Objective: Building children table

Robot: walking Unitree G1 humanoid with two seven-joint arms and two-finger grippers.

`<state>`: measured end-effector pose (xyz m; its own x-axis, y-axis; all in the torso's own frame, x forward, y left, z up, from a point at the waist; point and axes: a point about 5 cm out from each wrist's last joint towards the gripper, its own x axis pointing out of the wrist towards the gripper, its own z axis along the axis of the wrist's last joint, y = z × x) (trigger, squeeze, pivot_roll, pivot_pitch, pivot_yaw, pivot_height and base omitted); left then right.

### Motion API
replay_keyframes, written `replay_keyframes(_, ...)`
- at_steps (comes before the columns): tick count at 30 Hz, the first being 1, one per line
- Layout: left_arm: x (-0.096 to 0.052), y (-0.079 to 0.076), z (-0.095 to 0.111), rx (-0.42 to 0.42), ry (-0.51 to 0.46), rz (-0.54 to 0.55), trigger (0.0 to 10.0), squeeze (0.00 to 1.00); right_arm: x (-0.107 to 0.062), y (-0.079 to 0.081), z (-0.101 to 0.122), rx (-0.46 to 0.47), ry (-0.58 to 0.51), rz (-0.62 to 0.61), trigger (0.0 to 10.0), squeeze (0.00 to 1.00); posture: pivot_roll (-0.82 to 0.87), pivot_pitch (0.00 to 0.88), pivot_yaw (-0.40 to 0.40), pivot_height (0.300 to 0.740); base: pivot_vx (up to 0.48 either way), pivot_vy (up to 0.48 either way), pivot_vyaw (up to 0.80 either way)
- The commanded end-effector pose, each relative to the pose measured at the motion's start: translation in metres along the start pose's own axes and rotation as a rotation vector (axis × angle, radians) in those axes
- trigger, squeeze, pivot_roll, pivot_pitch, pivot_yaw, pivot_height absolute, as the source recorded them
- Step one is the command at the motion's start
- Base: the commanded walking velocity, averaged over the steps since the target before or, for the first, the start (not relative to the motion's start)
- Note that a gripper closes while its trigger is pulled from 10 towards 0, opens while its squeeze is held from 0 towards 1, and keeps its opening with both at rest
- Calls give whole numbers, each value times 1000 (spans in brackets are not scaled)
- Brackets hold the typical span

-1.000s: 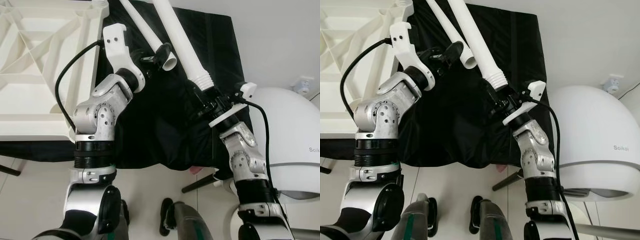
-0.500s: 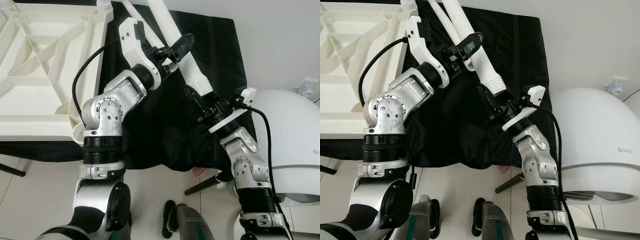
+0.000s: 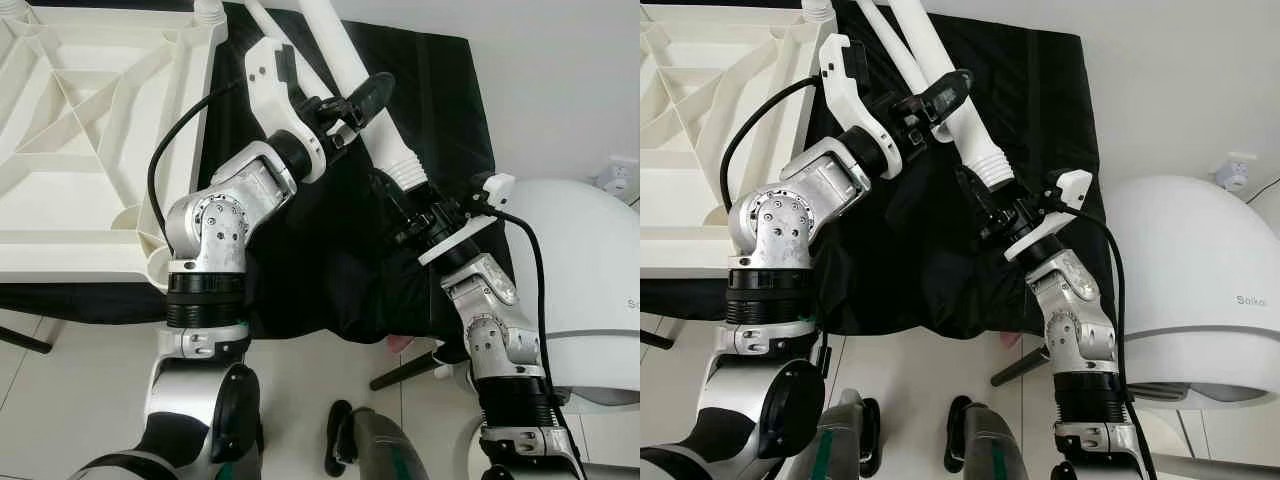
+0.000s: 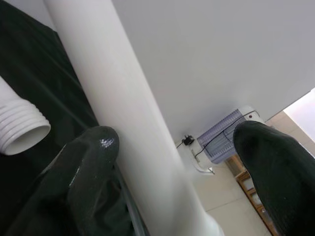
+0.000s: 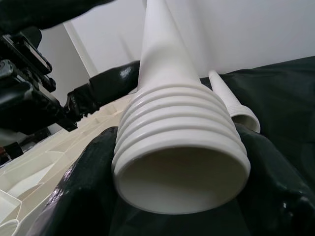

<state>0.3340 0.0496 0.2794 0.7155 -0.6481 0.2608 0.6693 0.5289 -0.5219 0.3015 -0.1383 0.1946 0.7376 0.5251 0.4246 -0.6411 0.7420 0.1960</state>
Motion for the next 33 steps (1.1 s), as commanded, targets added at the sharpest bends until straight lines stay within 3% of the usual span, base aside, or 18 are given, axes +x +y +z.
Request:
replay_keyframes(1, -2, 1, -7, -9, 30, -28, 10000, 0, -1, 0, 3, -12, -16, -2, 10000, 0, 42, 116, -30, 740, 0, 0, 0)
replay_keyframes(17, -9, 23, -6, 7, 26, 94, 10000, 0, -1, -2, 4, -19, -14, -10, 10000, 0, 42, 95, -36, 740, 0, 0, 0)
replay_keyframes(33, 4, 13, 5, -43, -16, 34, 10000, 0, -6, 18, -9, 58, 70, 160, 10000, 0, 55, 100, -41, 740, 0, 0, 0)
